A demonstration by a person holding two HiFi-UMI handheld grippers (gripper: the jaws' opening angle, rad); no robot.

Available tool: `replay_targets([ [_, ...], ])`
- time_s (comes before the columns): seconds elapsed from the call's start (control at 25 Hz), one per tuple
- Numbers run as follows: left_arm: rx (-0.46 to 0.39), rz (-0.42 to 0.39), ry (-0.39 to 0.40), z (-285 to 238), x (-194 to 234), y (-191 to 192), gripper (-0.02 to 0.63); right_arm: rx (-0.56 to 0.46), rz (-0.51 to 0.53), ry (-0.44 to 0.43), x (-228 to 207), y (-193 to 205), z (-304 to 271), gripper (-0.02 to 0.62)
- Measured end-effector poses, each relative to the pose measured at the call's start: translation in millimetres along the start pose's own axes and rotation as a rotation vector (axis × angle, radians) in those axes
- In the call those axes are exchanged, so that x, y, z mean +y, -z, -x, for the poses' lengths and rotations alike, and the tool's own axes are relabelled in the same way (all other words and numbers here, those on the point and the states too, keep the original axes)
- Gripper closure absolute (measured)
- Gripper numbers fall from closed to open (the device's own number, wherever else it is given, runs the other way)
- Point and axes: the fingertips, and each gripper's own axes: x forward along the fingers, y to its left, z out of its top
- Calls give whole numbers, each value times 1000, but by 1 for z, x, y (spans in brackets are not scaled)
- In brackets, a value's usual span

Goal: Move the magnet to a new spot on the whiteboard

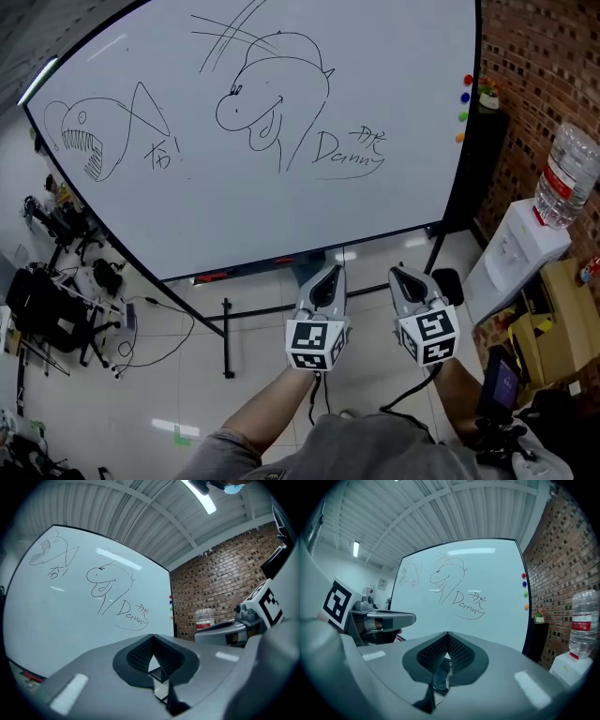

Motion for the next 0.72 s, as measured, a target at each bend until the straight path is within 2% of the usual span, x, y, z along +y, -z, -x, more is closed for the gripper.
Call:
replay_targets([
  [0.48, 22, 2, -29, 10, -29, 8, 604, 1, -19, -35, -7, 6, 29, 589],
  [0.72, 17, 0, -47, 11, -30, 6, 604, 3, -21, -64, -5, 7, 27, 591],
])
